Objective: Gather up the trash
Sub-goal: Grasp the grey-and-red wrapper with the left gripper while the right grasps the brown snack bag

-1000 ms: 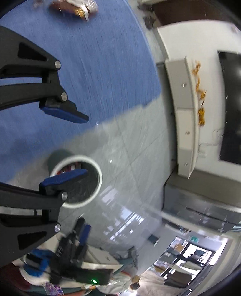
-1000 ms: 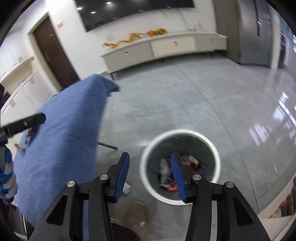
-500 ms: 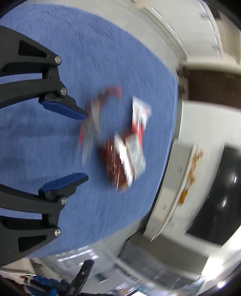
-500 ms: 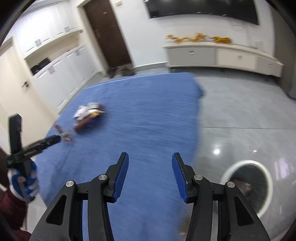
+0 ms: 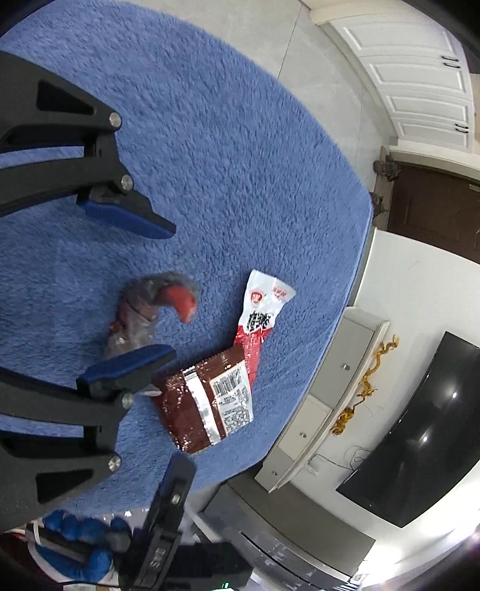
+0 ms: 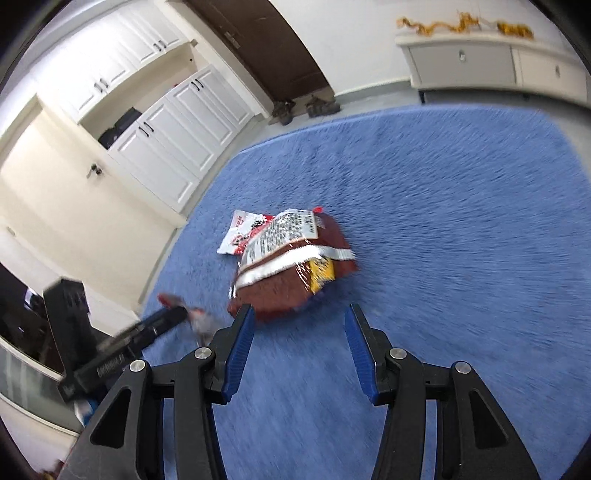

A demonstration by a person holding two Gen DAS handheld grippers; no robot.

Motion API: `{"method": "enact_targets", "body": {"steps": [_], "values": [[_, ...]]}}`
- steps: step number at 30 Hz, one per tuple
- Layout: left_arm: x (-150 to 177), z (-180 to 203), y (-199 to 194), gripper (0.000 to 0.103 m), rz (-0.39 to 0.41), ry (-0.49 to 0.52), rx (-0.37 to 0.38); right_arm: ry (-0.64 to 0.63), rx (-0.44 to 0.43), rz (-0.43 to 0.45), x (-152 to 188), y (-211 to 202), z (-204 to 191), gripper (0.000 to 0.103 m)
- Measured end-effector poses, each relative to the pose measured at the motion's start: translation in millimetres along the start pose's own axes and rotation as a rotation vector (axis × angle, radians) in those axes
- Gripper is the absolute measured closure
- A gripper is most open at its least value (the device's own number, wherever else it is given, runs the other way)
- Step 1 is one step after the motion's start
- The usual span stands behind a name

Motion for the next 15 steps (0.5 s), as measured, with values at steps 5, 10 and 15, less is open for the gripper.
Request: {"method": "enact_targets", "body": {"steps": [5,10,15], "values": [[-3.3,-2.1,12.6,0.075,-0.018,-0.013,0.008,0.100,-0.062,-0.011,-16.4,30.9,5.3,0.083],[3.9,2.9,6.3,0.090,-0.010,0.001,0.008,0.091,-0.076,0.042,-19.9,20.1,2.4,0.100],[4.5,13.7,-16.6,0.091,0.026,0.025,0.001,0.027,-0.067,0.100,-16.2,-16.8,-9.3,0.103]]}}
Point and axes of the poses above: each gripper's, at about its wrist camera, not at the fingertips, and y roughly the way its jaws point, z to its right, x to its underside, the point moved 4 cm from there along y, roughly the way its jaws point, and after that the axes turned 4 degrees about x, right-handed, at the moved point
